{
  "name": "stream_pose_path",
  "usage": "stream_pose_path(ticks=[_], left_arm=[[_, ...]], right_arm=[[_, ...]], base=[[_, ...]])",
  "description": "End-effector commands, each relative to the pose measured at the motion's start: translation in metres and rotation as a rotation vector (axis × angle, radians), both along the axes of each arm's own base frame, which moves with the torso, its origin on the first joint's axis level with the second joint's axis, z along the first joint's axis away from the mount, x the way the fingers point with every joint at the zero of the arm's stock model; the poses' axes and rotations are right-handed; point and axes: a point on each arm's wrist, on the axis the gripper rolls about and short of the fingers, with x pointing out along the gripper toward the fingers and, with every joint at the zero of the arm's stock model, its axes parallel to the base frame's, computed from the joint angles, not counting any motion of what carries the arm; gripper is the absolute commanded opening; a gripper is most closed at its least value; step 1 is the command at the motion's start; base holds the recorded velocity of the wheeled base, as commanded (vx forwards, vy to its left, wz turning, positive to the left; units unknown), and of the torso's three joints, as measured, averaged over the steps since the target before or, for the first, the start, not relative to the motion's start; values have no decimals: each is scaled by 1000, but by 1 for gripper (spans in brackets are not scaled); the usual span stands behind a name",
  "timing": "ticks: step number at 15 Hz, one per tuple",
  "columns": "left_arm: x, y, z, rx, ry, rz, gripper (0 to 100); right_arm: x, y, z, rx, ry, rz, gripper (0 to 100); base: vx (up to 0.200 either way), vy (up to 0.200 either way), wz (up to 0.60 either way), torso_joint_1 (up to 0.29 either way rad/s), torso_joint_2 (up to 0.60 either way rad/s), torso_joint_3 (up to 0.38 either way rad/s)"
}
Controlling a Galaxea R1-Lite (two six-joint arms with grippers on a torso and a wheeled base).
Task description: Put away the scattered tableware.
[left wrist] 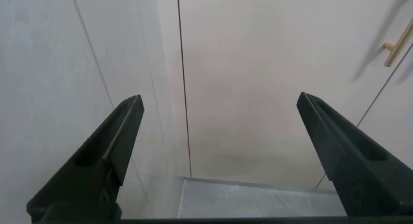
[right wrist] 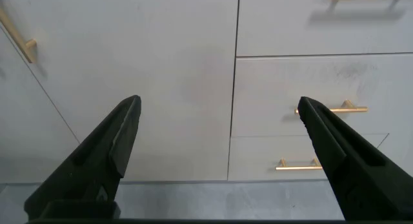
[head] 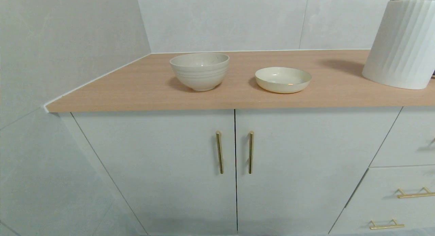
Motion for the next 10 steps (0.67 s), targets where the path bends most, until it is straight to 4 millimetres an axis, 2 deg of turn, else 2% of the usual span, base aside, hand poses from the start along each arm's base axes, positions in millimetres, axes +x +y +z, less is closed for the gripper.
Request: stream_pose_path(ticks=[1,6,8,9,10], left_arm=[[0,0,0,-1,1,1,100],[0,0,0,-1,-1,1,100],[0,0,0,-1,-1,1,100],[0,0,0,-1,-1,1,100],[0,0,0,-1,1,1,100]], right_arm=[[0,0,0,-2,0,0,100],[0,0,6,-49,2,9,100],[4,1,77,8,-37,97,100],[16,2,95,9,6,137,100],[38,4,112,13,85,185,100]], base=[[0,0,0,0,0,0],[0,0,0,0,0,0],[0,0,0,0,0,0],[0,0,0,0,0,0],[0,0,0,0,0,0]])
